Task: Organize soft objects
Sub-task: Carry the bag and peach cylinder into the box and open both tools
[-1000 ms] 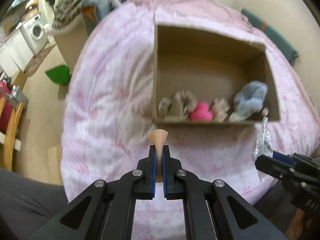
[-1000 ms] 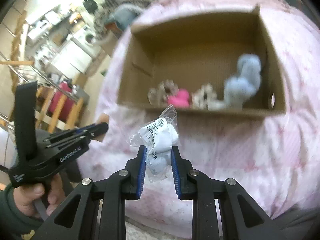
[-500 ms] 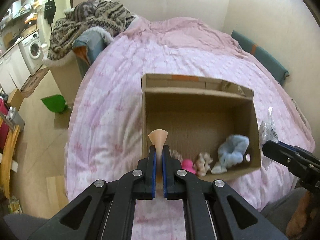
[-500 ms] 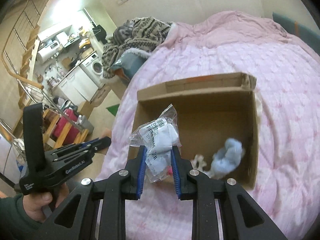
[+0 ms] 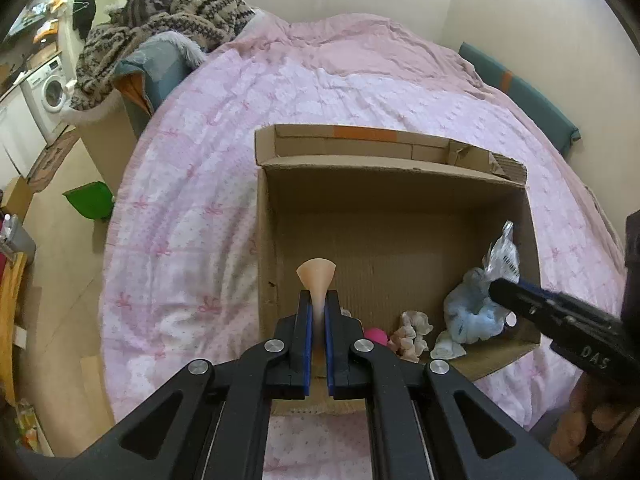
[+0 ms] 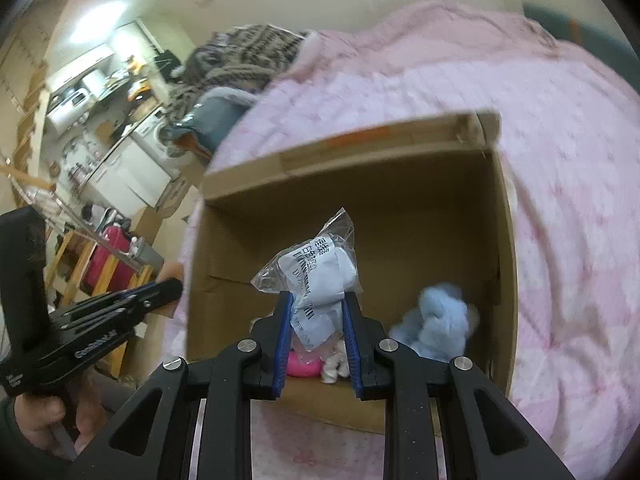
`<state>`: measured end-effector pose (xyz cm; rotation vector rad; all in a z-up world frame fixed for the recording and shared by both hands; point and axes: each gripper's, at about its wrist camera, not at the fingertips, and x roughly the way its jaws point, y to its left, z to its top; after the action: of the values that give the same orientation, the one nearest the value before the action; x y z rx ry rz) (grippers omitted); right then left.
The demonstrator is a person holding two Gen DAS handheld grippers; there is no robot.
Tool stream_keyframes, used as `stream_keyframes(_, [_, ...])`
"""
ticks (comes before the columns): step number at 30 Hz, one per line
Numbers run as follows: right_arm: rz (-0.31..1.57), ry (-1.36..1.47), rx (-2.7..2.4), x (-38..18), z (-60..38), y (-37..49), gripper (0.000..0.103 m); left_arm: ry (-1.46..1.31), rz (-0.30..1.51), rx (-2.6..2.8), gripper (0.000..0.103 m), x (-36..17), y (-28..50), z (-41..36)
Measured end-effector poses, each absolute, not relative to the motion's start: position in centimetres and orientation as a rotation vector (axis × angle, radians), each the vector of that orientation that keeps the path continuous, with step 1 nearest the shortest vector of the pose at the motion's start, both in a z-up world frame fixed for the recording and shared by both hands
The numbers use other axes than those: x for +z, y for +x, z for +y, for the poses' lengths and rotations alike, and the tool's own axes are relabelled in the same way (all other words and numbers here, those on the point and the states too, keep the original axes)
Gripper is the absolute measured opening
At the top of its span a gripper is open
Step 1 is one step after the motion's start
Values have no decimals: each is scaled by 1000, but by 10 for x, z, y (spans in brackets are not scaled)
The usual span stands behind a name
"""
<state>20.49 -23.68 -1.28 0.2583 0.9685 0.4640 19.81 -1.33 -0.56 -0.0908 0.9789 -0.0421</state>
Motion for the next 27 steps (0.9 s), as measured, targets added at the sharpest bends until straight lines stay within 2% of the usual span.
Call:
stream_keyframes(10, [1036, 266, 426, -44, -239, 212, 26, -111, 944, -35, 6, -36, 223, -11])
stream_keyframes(27, [1099, 217, 403, -62, -226, 214, 26, -73, 975, -76, 6, -58, 224, -17])
